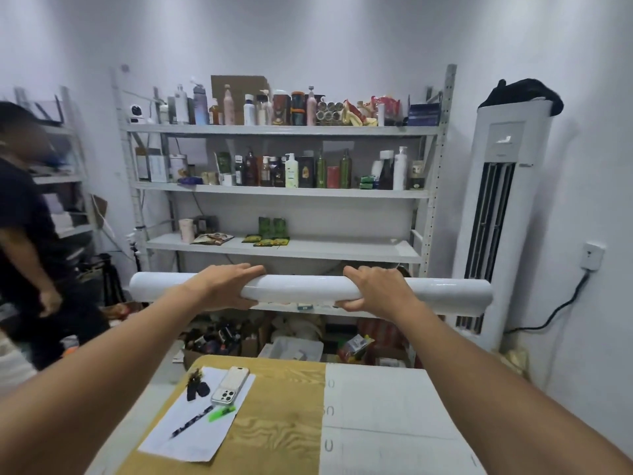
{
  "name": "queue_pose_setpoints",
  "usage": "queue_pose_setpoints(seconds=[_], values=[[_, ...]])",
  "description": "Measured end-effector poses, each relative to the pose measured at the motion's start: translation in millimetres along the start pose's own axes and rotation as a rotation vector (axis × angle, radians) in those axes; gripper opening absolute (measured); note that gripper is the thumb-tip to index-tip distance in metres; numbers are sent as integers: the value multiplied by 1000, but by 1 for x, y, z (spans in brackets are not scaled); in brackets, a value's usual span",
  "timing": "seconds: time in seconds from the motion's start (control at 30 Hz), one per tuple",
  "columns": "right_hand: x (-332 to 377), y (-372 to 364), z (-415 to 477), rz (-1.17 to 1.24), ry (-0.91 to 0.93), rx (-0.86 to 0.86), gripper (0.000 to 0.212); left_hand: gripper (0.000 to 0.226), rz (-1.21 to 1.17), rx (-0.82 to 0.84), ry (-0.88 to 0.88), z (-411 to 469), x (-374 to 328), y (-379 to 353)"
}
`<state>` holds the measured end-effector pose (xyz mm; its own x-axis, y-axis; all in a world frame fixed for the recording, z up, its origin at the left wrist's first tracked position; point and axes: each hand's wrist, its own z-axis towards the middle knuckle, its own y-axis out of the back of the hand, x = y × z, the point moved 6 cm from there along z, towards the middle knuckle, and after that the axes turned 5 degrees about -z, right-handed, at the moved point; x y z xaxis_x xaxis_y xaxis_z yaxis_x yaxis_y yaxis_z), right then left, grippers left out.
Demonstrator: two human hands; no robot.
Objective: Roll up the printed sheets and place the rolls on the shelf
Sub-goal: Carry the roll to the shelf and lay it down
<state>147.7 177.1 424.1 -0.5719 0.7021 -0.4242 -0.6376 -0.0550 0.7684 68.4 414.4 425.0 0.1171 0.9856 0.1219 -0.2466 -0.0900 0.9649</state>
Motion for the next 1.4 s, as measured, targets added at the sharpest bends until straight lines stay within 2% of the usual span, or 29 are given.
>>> queue_pose_setpoints(seconds=[0.17, 0.4, 0.87, 1.03, 1.4], values=[[14, -25, 37, 0, 2, -3, 57, 60, 20, 7, 9, 14, 37, -10], [-6, -61, 85, 13, -66, 10, 59, 61, 54, -54, -52, 77, 65, -18], [16, -97, 172, -29, -83, 30, 61, 61, -37, -61, -37, 128, 157, -51], [41, -92, 192, -61, -130, 58, 61, 58, -78, -72, -84, 127, 192, -55], [156, -50, 236, -128, -233, 77, 59, 55, -158, -77, -184, 77, 299, -53]])
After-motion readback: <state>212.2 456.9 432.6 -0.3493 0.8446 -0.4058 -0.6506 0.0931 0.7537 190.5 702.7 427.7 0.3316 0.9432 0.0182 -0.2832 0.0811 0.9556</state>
